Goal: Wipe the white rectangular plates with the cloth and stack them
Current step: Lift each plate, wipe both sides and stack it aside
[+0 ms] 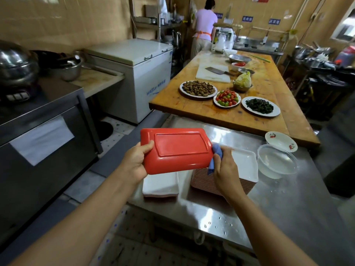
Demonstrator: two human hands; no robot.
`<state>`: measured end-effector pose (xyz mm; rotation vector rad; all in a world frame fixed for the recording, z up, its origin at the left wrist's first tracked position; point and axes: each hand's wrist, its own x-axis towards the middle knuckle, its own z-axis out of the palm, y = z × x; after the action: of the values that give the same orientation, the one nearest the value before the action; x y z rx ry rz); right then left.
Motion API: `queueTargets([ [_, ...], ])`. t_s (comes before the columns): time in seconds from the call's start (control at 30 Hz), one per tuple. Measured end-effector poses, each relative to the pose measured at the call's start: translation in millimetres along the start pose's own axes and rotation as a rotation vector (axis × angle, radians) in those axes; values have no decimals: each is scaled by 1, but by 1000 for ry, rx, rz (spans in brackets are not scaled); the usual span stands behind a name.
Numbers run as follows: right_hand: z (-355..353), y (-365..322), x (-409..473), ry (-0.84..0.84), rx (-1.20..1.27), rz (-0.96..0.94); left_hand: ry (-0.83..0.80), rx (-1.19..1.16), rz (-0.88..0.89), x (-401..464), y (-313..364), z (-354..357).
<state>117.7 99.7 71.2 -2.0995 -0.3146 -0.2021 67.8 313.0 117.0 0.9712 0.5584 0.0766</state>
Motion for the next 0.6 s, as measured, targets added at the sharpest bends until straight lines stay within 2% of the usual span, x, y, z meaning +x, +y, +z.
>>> queueTargets([
  [0.2,14,-1,4,-51,-32,56,19,-4,37,6,4,-25],
  [0.33,18,-17,12,-1,17,27,-4,119,185,13,7,-32],
  [0.37,19,-20,14,-7,31,29,10,245,263,16,6,-33],
  [0.47,21,-23,17,-34,75,75,84,839,570,29,0,-37],
  [0.6,20,-17,16,-74,115,167,12,1400,753,45,-26,-45],
])
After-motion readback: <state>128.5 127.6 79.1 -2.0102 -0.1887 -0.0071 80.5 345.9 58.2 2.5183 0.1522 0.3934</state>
